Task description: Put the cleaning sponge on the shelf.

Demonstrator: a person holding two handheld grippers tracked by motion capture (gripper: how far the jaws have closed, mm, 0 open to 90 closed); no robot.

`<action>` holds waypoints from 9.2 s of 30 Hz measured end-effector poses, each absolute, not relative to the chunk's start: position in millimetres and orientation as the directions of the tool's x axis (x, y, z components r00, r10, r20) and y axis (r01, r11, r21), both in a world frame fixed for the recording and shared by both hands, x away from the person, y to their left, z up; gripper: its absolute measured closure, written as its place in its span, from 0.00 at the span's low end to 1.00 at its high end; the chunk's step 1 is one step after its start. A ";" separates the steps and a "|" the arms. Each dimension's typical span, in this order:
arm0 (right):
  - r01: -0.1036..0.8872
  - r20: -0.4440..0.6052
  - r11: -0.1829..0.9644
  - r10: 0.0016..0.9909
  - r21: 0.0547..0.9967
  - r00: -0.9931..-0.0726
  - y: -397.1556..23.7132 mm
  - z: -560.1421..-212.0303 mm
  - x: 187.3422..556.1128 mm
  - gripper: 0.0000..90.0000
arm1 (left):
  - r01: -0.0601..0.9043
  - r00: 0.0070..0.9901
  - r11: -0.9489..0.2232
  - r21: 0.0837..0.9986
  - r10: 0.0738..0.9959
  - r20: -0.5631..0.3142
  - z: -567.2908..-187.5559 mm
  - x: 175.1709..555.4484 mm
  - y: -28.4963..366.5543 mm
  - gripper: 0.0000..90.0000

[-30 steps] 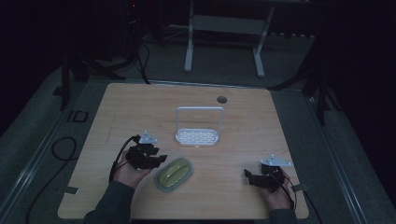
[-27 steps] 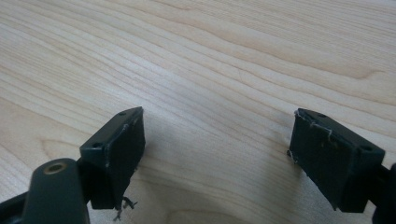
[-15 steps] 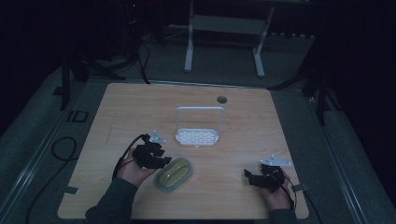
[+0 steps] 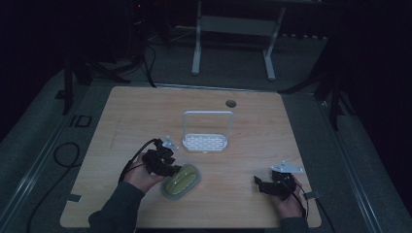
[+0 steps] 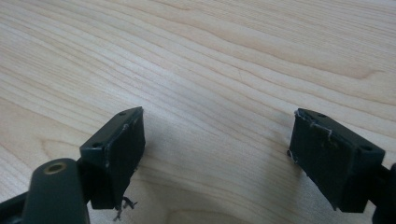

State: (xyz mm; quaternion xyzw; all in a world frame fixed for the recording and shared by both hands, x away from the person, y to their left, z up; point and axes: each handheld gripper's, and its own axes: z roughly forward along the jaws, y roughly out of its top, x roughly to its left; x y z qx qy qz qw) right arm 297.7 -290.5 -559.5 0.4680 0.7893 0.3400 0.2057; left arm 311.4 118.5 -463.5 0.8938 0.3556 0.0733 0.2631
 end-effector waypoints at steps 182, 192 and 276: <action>0.597 -0.008 0.333 0.878 0.730 -0.479 -290.7 -559.5 297.9 0.20 | 0.147 0.966 -0.956 0.255 0.194 0.170 -452.9 357.8 46.8 0.80; 0.597 -0.009 0.333 0.878 0.730 -0.479 -290.7 -559.6 297.9 0.20 | 0.122 0.965 -0.962 0.246 0.173 0.198 -446.9 362.3 41.2 0.80; 0.598 -0.007 0.332 0.878 0.730 -0.479 -290.7 -559.5 298.1 0.20 | 0.000 0.918 -0.979 0.203 0.081 0.389 -432.9 397.4 11.4 0.80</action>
